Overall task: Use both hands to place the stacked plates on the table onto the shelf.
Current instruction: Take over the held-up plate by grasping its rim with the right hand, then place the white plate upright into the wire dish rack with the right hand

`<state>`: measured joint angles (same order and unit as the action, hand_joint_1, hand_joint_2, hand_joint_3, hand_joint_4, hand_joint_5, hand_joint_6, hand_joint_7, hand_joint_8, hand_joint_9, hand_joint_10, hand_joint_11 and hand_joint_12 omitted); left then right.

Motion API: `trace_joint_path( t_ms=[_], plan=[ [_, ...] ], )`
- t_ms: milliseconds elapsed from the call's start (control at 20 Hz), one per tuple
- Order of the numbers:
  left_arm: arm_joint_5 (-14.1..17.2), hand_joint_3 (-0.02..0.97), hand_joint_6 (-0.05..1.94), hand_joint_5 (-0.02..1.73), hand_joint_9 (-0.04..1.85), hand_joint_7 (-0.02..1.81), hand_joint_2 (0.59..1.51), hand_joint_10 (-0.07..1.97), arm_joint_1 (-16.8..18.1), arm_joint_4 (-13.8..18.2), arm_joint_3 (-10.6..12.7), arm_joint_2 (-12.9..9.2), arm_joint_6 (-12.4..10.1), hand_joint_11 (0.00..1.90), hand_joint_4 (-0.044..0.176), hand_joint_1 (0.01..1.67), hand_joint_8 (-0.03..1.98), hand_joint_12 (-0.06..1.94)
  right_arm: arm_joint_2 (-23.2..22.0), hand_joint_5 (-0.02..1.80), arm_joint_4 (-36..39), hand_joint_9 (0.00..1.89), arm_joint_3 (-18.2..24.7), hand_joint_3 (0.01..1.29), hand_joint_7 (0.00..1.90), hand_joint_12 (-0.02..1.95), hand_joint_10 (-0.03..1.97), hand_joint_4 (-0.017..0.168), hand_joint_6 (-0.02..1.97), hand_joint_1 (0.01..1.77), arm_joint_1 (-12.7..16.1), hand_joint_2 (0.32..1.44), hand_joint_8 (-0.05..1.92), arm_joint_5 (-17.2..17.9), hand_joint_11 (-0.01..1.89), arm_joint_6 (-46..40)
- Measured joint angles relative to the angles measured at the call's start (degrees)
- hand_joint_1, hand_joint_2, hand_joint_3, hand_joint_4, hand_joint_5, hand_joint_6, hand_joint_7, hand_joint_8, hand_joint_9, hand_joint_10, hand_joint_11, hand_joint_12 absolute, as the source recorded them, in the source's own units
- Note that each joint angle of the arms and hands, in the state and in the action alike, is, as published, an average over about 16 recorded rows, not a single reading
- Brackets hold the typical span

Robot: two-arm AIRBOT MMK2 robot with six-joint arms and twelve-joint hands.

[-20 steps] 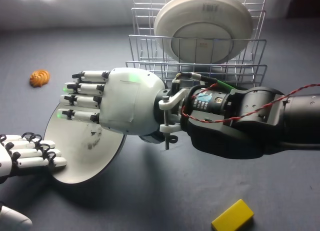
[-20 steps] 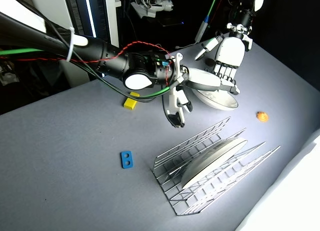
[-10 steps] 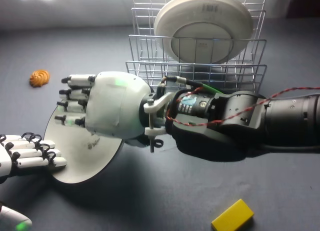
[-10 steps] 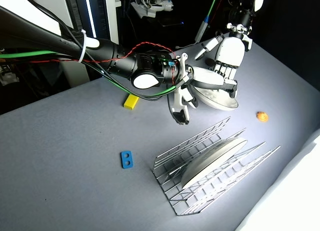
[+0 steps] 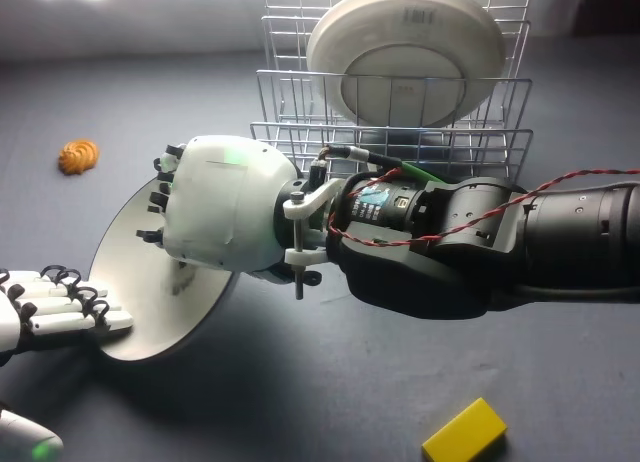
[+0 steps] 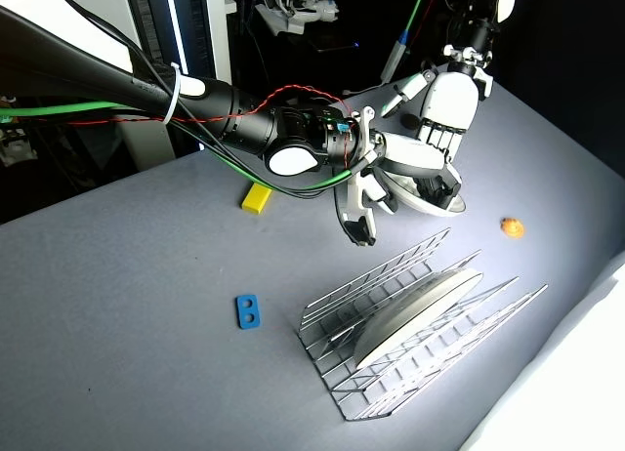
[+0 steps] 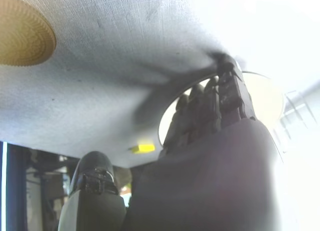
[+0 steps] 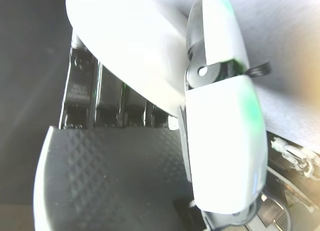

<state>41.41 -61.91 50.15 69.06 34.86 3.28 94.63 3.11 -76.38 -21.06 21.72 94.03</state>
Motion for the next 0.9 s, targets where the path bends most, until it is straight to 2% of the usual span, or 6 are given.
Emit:
trace_joint_path(
  t_ms=[450, 600, 900],
  plan=[
    [1.2, 0.010, -0.01, -0.01, -0.01, 0.00, 1.112, -0.05, 1.1, -2.3, 1.1, 0.0, -0.1, 0.02, -0.004, 0.02, -0.02, 0.02, -1.4, 0.81, 0.1, 1.01, 1.5, 0.02, 0.94, 1.14, 1.06, -0.010, 0.62, 1.24, 0.0, 0.97, 0.84, 0.9, 0.83, 0.1],
    [1.4, 0.010, -0.01, -0.01, -0.01, 0.00, 1.111, -0.05, 2.4, -3.7, 2.0, 0.0, -0.1, 0.02, -0.003, 0.02, -0.01, 0.01, -2.1, 0.81, 0.0, 1.03, 2.3, 0.01, 0.95, 1.14, 1.06, -0.010, 0.66, 1.25, 0.0, 0.96, 0.91, 1.0, 0.86, 0.0],
    [0.8, 0.010, 0.01, 0.00, 0.01, 0.02, 1.107, -0.05, 7.0, -6.2, 4.1, 0.0, -0.1, 0.02, 0.000, 0.02, -0.01, 0.01, -4.7, 0.82, -0.4, 1.04, 5.5, 0.01, 0.98, 1.16, 1.06, -0.010, 0.74, 1.26, -0.2, 0.96, 0.92, 1.3, 0.87, 0.2]
  ],
)
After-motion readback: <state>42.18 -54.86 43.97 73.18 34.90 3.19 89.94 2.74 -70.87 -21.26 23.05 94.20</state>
